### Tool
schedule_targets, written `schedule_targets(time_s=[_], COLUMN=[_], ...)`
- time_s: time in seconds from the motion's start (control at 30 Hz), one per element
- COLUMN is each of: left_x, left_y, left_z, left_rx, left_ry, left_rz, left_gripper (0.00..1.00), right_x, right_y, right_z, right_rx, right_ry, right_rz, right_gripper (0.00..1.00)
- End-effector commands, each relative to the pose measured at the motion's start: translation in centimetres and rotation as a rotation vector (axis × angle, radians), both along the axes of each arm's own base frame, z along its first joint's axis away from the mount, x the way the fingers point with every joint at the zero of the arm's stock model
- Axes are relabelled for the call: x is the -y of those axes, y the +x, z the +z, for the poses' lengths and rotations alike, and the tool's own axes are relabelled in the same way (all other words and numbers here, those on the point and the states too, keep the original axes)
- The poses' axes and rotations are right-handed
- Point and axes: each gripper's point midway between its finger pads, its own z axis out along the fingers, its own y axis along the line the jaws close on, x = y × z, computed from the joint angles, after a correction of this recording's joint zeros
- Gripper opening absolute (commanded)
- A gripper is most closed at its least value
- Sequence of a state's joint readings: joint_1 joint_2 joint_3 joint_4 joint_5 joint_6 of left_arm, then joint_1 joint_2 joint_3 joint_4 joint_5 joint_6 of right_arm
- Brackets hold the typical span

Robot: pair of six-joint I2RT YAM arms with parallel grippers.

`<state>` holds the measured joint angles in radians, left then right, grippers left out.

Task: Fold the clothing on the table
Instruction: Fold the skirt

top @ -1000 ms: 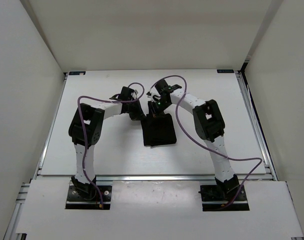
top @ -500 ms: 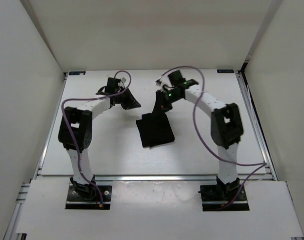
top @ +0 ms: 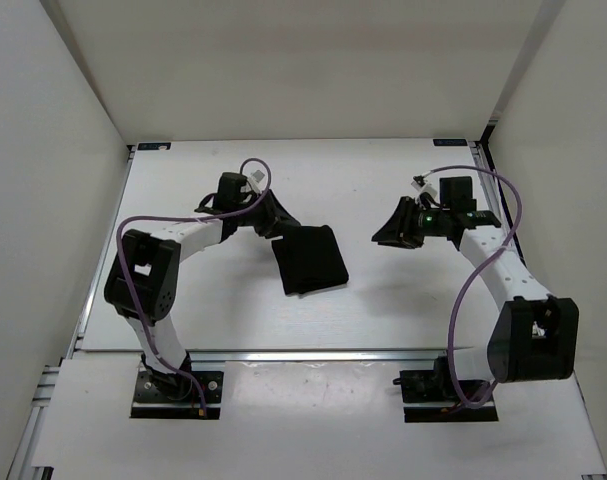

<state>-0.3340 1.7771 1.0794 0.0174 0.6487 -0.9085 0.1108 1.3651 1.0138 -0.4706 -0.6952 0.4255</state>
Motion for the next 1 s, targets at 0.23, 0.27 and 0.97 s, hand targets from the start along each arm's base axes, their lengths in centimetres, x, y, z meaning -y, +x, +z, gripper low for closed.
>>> schedule_targets(time_s=[0.23, 0.27, 0.97], left_x=[-5.5, -5.4, -0.7], left_y=[1.6, 1.7, 2.4], left_z=[-2.0, -2.1, -4.4], left_rx=[0.114, 0.123, 0.162], left_ry=[0.344, 0.345, 0.090], left_rz=[0.062, 0.060, 0.049], left_gripper=[0.56, 0.56, 0.56], right_x=[-2.4, -2.4, -3.0], right_y=[-1.5, -1.3, -2.2], right_z=[-2.0, -1.8, -2.8], right_rx=[-0.035, -0.030, -0.111], right_ry=[-0.025, -0.022, -0.039], right_rz=[0.083, 0.083, 0.139], right_gripper=[0.36, 0.36, 0.37])
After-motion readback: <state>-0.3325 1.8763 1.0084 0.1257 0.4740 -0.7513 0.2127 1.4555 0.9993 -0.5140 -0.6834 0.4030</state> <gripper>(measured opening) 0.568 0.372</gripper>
